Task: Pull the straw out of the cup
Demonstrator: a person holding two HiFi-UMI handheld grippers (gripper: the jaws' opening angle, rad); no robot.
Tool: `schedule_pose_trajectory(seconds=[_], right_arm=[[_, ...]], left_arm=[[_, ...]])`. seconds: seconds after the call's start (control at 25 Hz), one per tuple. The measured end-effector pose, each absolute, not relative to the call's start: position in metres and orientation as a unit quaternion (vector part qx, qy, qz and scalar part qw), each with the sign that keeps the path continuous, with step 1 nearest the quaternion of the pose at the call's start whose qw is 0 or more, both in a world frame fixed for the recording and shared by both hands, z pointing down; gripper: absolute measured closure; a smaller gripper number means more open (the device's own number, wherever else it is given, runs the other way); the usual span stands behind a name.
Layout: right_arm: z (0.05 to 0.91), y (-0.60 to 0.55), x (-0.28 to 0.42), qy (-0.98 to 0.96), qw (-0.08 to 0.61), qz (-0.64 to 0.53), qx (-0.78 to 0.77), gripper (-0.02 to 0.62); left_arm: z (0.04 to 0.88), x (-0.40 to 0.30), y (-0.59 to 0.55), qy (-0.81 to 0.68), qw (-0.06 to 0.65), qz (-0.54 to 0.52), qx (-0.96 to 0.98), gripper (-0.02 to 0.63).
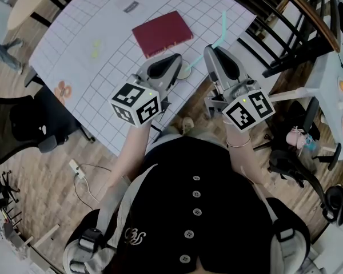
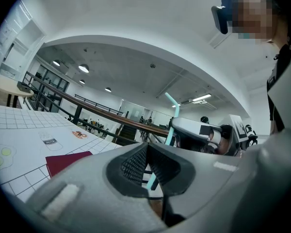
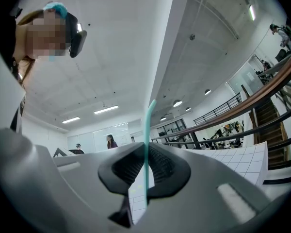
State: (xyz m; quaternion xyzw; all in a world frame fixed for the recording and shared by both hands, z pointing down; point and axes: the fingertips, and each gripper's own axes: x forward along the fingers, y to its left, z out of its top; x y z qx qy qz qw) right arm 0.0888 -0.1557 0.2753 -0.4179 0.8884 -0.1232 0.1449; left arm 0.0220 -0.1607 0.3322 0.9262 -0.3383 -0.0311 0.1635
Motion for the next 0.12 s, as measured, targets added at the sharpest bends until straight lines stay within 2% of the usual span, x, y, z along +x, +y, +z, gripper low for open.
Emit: schedule_pose_trajectory(seconds=[0.12], right_arm=[[0.2765,-0.1573,0.0879,0.889,0.144,-0.124,-0.416,0.572]], left_arm=[[0.3328,0.0197,-0.1627,-0.342,0.164,-0.033,0.925,0.607]])
